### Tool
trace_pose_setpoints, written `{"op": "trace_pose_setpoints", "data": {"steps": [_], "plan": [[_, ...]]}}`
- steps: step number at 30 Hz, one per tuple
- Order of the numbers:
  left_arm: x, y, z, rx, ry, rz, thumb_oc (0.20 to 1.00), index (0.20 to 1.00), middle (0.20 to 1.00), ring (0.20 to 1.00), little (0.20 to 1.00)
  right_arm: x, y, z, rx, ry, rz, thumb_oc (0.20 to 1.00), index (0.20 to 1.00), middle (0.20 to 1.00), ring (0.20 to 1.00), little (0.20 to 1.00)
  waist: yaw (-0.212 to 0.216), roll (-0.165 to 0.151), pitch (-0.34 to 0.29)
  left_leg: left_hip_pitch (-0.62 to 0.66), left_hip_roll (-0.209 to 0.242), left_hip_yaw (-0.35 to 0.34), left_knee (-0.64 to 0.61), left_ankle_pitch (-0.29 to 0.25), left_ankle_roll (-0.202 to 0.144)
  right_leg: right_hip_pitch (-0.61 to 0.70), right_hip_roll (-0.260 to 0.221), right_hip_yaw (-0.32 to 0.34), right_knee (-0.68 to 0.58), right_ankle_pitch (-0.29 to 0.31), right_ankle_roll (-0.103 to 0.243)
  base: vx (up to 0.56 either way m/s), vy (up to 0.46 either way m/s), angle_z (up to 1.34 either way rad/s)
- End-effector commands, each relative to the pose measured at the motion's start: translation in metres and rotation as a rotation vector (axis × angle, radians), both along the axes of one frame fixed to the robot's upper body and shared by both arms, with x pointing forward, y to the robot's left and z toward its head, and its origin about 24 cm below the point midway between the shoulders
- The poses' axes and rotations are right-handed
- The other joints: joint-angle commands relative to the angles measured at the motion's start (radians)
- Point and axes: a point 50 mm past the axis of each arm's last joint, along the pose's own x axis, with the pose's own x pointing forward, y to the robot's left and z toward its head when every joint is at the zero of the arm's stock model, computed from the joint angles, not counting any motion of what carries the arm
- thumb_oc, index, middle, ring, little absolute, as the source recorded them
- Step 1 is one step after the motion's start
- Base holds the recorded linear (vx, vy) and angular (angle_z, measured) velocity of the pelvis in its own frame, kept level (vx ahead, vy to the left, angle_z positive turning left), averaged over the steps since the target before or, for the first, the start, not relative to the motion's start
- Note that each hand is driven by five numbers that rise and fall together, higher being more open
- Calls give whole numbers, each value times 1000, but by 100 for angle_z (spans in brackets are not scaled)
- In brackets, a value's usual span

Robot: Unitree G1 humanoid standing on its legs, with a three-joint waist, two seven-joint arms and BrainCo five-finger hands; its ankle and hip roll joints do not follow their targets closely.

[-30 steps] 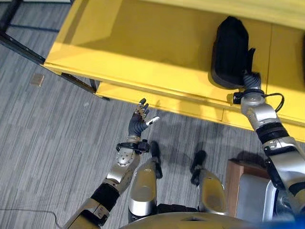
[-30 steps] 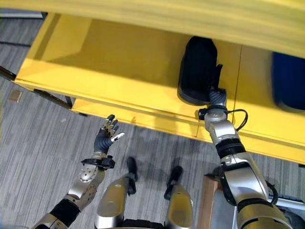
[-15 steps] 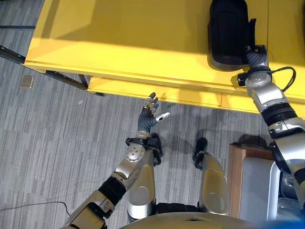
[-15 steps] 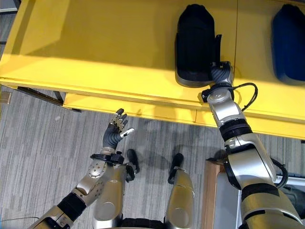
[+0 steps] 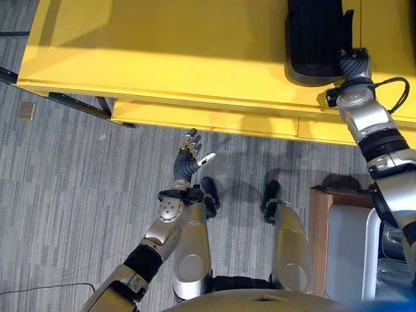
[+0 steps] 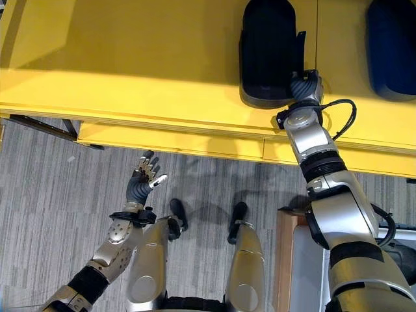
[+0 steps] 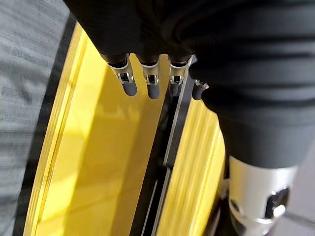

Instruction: Move parts from the plastic box to the shelf.

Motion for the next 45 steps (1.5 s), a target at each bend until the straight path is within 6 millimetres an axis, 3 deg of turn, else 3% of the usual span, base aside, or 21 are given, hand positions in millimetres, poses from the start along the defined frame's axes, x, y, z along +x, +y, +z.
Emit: {"op": "trace_pose_setpoints", "data": {"steps": [1, 6, 27, 34, 35, 36, 45], "plan": [[-9, -15, 20, -52, -98, -92, 1000, 1000, 1000, 1000, 1000, -7, -22, 49, -95, -129, -87, 200, 200, 200, 200, 200, 18, 6, -25, 7, -46, -102, 25, -27, -31, 24, 83, -41, 53, -62, -37, -16, -76, 0], [-9, -14, 18, -23, -83, -108, 1000, 1000, 1000, 1000, 1000, -6, -23, 63, -113, -155, -132, 200, 200, 200, 200, 200, 31, 18, -25, -7, -41, -103, 16, -13, -38, 12, 84, -55, 47, -60, -40, -27, -79, 0], [-13, -11, 14, -34, -68, -129, 1000, 1000, 1000, 1000, 1000, -7, -15, 86, -127, -219, -162, 200, 200, 200, 200, 200, 45, 67, -25, -38, -62, -125, -6, 12, -52, -45, 58, -64, 83, -79, -42, 3, -9, 3], [-15, -15, 12, -15, -72, -172, 1000, 1000, 1000, 1000, 1000, -8, -21, 76, -105, -198, -206, 200, 200, 200, 200, 200, 42, 75, -25, -33, -76, -133, -27, 10, -49, -55, 51, -55, 102, -86, -40, 1, 0, 4], [-15, -16, 11, -15, -74, -178, 1000, 1000, 1000, 1000, 1000, -8, -22, 74, -84, -199, -219, 564, 564, 564, 564, 564, 41, 77, -25, -32, -77, -131, -29, 8, -48, -55, 49, -55, 102, -86, -39, 4, 17, 5], [-15, -17, 11, -18, -73, -187, 1000, 1000, 1000, 1000, 1000, -8, -23, 74, -82, -203, -227, 1000, 1000, 1000, 1000, 1000, 40, 77, -25, -31, -78, -130, -32, 7, -47, -55, 49, -54, 102, -86, -39, 0, 0, 0], [-19, -28, 2, -45, -6, -252, 1000, 1000, 1000, 1000, 1000, -10, -24, 74, -17, -286, -267, 1000, 1000, 1000, 1000, 1000, 27, 84, -25, -15, -82, -123, -56, 15, -48, -50, 56, -46, 83, -82, -38, -1, 7, 0]]}}
